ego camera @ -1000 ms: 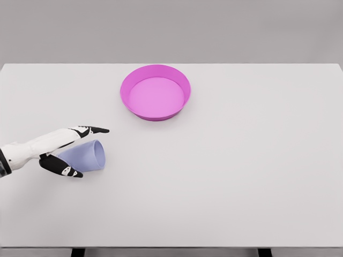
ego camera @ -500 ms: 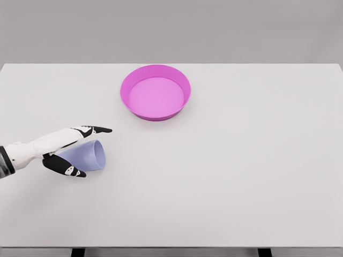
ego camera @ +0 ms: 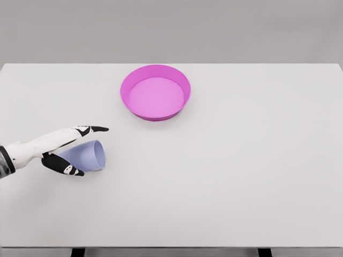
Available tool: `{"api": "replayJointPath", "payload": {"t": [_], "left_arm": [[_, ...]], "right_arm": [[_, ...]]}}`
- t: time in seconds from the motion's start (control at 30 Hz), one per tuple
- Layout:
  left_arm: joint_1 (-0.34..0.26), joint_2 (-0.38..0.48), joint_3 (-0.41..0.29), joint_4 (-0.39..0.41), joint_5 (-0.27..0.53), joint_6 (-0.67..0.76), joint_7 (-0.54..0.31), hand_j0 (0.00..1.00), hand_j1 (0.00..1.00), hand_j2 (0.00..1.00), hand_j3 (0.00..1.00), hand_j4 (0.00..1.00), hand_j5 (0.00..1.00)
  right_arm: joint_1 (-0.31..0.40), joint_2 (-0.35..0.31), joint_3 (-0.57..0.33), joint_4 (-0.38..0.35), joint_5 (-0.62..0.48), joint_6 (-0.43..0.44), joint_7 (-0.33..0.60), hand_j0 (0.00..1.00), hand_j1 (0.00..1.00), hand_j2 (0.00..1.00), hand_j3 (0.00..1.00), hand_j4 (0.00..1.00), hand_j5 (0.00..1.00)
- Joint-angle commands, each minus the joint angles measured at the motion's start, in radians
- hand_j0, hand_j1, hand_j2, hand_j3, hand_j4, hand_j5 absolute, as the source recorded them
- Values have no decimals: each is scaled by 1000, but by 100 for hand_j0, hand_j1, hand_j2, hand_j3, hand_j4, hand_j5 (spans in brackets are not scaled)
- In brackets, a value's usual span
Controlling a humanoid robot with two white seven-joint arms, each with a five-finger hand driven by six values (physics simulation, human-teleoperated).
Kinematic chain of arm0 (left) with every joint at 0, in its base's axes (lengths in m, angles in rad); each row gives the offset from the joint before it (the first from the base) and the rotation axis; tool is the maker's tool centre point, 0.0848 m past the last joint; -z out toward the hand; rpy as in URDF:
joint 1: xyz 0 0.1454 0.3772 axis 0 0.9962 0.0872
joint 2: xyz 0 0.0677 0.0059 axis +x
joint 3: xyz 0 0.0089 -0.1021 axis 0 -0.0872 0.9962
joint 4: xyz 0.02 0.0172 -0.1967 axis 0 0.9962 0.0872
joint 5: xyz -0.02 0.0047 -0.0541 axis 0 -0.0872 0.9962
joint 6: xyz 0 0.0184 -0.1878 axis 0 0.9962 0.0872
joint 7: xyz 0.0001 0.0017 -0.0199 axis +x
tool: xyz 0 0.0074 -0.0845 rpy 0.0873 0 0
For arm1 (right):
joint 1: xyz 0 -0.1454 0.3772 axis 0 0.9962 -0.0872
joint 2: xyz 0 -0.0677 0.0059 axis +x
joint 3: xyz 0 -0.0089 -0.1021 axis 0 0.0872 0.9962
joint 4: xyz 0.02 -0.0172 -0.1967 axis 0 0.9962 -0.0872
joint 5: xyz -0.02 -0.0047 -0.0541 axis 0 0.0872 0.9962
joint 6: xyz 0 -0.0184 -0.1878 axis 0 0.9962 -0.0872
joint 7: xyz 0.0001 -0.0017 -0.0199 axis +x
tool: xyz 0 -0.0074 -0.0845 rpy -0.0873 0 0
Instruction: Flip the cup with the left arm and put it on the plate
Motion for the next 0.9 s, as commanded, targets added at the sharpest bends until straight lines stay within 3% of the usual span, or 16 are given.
{"api": "replayJointPath", "payload": {"t": [0.0, 0.2, 0.87], "left_arm": [[0, 1, 0, -1, 12, 4, 1, 100, 100, 100, 100, 100, 100], [15, -16, 0, -1, 17, 78, 1, 100, 100, 100, 100, 100, 100], [12, -48, -2, 1, 11, 120, -4, 100, 100, 100, 100, 100, 100]], "right_arm": [[0, 0, 0, 0, 0, 0, 0, 100, 100, 100, 100, 100, 100], [0, 0, 0, 0, 0, 0, 0, 100, 100, 100, 100, 100, 100], [0, 0, 0, 0, 0, 0, 0, 100, 100, 100, 100, 100, 100]]}}
